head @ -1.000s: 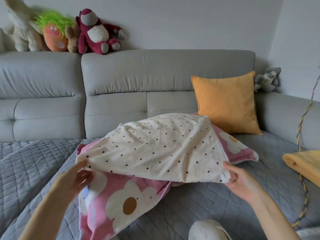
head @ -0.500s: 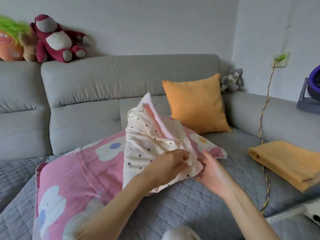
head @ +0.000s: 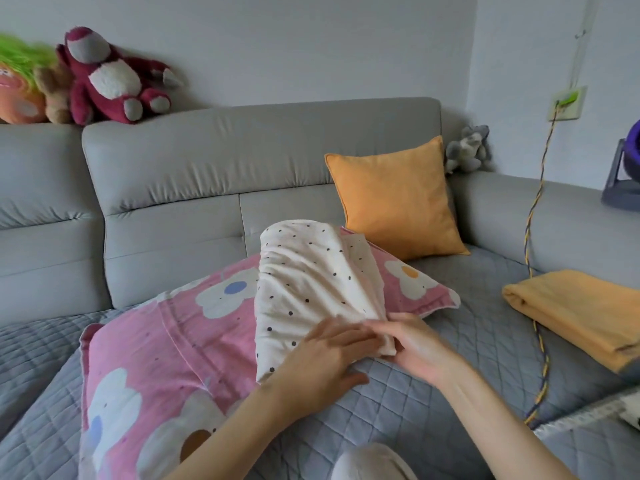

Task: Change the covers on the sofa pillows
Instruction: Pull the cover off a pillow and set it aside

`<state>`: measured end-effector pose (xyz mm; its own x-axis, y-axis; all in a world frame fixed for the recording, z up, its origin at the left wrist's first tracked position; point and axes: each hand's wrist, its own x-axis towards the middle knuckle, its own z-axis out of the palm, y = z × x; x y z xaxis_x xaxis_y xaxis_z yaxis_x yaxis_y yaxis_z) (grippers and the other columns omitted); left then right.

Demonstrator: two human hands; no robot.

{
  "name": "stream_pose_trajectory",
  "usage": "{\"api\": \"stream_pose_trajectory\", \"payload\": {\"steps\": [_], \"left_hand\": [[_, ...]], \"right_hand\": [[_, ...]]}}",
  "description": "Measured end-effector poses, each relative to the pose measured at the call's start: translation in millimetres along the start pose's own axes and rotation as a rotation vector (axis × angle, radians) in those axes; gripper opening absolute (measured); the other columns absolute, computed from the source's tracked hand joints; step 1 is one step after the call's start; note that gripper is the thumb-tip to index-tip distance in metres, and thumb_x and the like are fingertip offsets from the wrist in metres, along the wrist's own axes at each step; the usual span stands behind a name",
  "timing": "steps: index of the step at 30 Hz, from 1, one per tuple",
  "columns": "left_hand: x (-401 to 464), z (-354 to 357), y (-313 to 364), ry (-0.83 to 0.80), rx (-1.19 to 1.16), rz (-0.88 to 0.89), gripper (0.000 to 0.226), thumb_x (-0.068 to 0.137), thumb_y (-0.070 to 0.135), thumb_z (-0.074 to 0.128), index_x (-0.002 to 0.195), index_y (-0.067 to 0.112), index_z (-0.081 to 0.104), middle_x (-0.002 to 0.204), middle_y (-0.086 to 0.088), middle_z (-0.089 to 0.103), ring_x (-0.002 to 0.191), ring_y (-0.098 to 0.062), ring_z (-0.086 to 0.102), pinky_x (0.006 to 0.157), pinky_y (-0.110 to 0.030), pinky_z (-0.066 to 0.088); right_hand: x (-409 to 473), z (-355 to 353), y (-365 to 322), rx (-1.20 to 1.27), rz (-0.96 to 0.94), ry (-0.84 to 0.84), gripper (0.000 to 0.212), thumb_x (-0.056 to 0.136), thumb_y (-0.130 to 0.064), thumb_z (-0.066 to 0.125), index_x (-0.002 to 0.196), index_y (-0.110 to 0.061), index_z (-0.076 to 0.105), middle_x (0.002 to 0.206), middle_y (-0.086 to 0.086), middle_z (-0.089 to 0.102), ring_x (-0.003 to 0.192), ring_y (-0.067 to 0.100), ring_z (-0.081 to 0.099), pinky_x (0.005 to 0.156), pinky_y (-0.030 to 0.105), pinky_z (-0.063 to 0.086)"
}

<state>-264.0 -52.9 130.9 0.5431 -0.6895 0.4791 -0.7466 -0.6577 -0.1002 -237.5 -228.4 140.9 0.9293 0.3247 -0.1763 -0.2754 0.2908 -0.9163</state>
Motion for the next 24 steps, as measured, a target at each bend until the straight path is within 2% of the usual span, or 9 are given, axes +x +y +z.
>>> {"api": "stream_pose_trajectory", "payload": {"steps": [4, 8, 10, 12, 15, 17, 20, 22, 24], "left_hand": [[-50, -12, -23, 0.12, 0.138, -0.431, 0.077, 0.062, 0.035, 0.081, 0.129, 0.03, 0.044, 0.124, 0.007, 0.055, 0.114, -0.02, 0.055, 0.098, -0.042, 0.041], [-68, -56, -52, -0.075, -0.143, -0.934, 0.058, 0.079, 0.034, 0.071, 0.13, 0.029, 0.042, 0.12, -0.009, 0.056, 0.094, -0.023, 0.062, 0.081, -0.039, 0.054], [-46, -95, -63, 0.025, -0.42, -0.895, 0.038, 0.081, 0.022, 0.07, 0.107, 0.035, 0.046, 0.09, -0.009, 0.066, 0.06, -0.016, 0.065, 0.058, -0.031, 0.056], [-15, -146, -77, 0.255, -0.524, -0.798, 0.032, 0.085, 0.005, 0.063, 0.09, 0.033, 0.048, 0.073, -0.008, 0.062, 0.043, -0.009, 0.056, 0.042, -0.022, 0.048], [20, -225, -83, 0.561, -0.949, -0.695, 0.022, 0.089, 0.001, 0.052, 0.089, 0.022, 0.059, 0.081, -0.006, 0.06, 0.06, -0.007, 0.062, 0.051, -0.019, 0.053], [32, -254, -87, 0.526, -1.169, -0.46, 0.021, 0.085, 0.019, 0.059, 0.106, 0.02, 0.061, 0.095, -0.004, 0.063, 0.084, -0.012, 0.066, 0.071, -0.027, 0.057], [46, -257, -100, 0.48, -0.795, -0.416, 0.052, 0.075, 0.025, 0.076, 0.12, 0.016, 0.053, 0.097, -0.007, 0.056, 0.09, -0.012, 0.058, 0.081, -0.02, 0.051], [54, -239, -115, 0.634, -0.387, -0.618, 0.032, 0.076, 0.02, 0.076, 0.099, 0.011, 0.057, 0.078, -0.001, 0.051, 0.07, -0.011, 0.05, 0.064, -0.018, 0.043], [60, -222, -133, 0.659, -0.348, -0.735, 0.018, 0.082, 0.017, 0.069, 0.071, 0.008, 0.057, 0.064, -0.003, 0.047, 0.063, -0.018, 0.042, 0.056, -0.029, 0.033]], "right_hand": [[4, 0, -10, -0.135, -0.079, 0.203, 0.014, 0.086, 0.009, 0.053, 0.099, 0.009, 0.058, 0.103, 0.023, 0.063, 0.082, 0.026, 0.063, 0.059, 0.027, 0.054], [13, 25, -41, -0.336, -0.233, 0.273, 0.066, 0.086, -0.001, 0.055, 0.143, -0.023, 0.032, 0.131, -0.001, 0.046, 0.11, 0.019, 0.054, 0.091, 0.038, 0.049], [16, 46, -75, -0.452, -0.43, 0.267, 0.066, 0.086, -0.001, 0.051, 0.142, -0.032, 0.036, 0.127, -0.006, 0.046, 0.115, 0.012, 0.047, 0.1, 0.034, 0.042], [14, 69, -120, -0.418, -0.566, 0.226, 0.043, 0.086, 0.002, 0.047, 0.12, -0.021, 0.062, 0.123, -0.001, 0.057, 0.109, 0.016, 0.054, 0.088, 0.026, 0.048], [7, 91, -185, -0.037, -0.567, -0.013, 0.02, 0.089, 0.003, 0.046, 0.093, -0.004, 0.064, 0.09, 0.011, 0.06, 0.074, 0.018, 0.056, 0.053, 0.016, 0.045], [-4, 101, -216, 0.049, -0.548, -0.349, 0.01, 0.087, -0.013, 0.053, 0.094, -0.006, 0.057, 0.085, 0.007, 0.051, 0.074, 0.017, 0.053, 0.065, 0.022, 0.049], [4, 106, -233, -0.158, -0.546, -0.504, 0.002, 0.081, -0.01, 0.059, 0.083, -0.009, 0.059, 0.094, 0.009, 0.059, 0.091, 0.023, 0.059, 0.084, 0.033, 0.049], [25, 109, -230, -0.413, -0.627, -0.184, 0.014, 0.079, 0.006, 0.064, 0.081, -0.008, 0.061, 0.086, 0.009, 0.064, 0.078, 0.019, 0.064, 0.079, 0.031, 0.054], [47, 110, -224, -0.618, -0.68, 0.155, 0.015, 0.083, 0.001, 0.064, 0.074, -0.007, 0.056, 0.069, 0.007, 0.058, 0.053, 0.01, 0.058, 0.055, 0.021, 0.051]]}}
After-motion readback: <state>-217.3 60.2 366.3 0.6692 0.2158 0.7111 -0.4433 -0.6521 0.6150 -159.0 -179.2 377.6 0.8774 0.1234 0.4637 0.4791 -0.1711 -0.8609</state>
